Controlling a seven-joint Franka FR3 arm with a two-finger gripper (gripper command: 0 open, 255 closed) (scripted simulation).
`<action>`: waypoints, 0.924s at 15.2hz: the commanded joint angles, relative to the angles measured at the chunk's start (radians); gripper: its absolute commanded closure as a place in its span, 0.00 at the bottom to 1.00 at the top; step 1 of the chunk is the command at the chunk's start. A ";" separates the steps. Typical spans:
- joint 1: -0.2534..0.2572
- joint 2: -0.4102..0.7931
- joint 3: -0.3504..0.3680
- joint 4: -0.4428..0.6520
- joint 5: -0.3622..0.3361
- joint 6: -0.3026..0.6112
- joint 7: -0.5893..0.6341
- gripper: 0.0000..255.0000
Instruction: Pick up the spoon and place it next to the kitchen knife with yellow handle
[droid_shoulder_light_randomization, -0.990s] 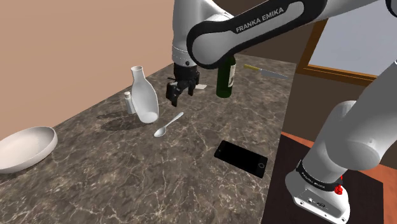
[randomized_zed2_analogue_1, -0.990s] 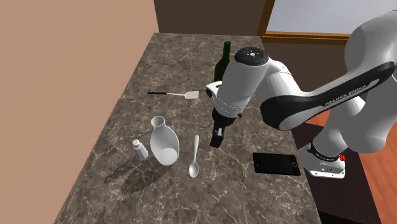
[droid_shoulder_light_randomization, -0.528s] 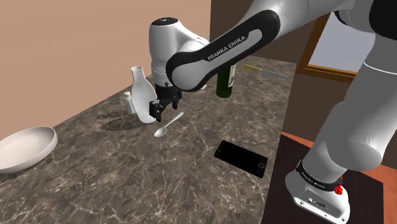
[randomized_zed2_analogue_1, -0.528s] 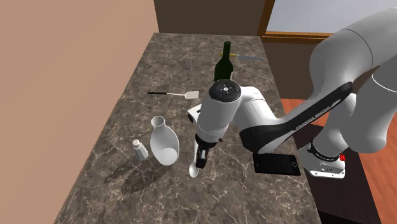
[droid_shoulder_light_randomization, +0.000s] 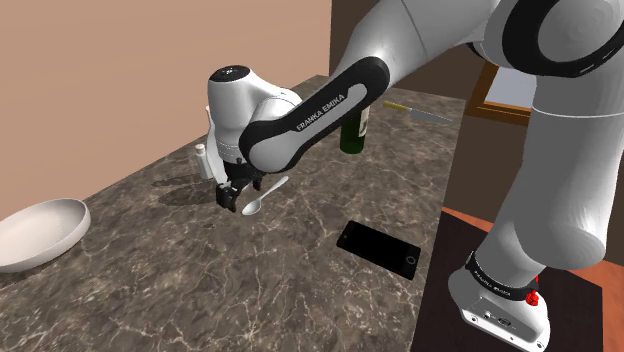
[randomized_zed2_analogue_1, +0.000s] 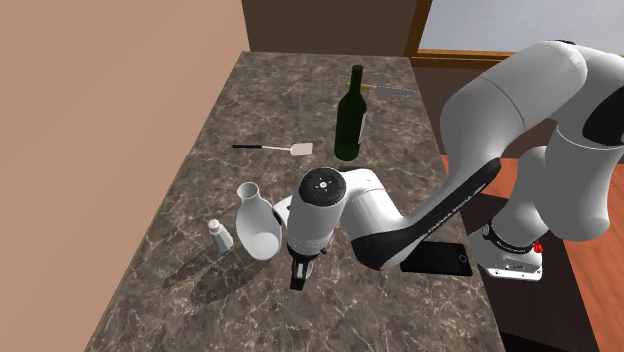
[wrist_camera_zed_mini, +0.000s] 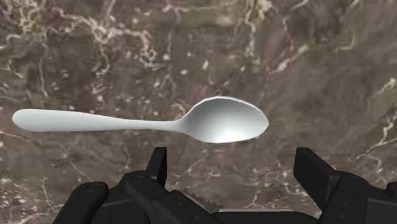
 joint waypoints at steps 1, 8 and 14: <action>0.003 0.020 -0.005 -0.003 -0.013 0.022 0.009 0.00; 0.007 0.045 -0.012 -0.005 -0.027 0.047 0.018 0.00; 0.007 0.045 -0.012 -0.005 -0.027 0.047 0.018 1.00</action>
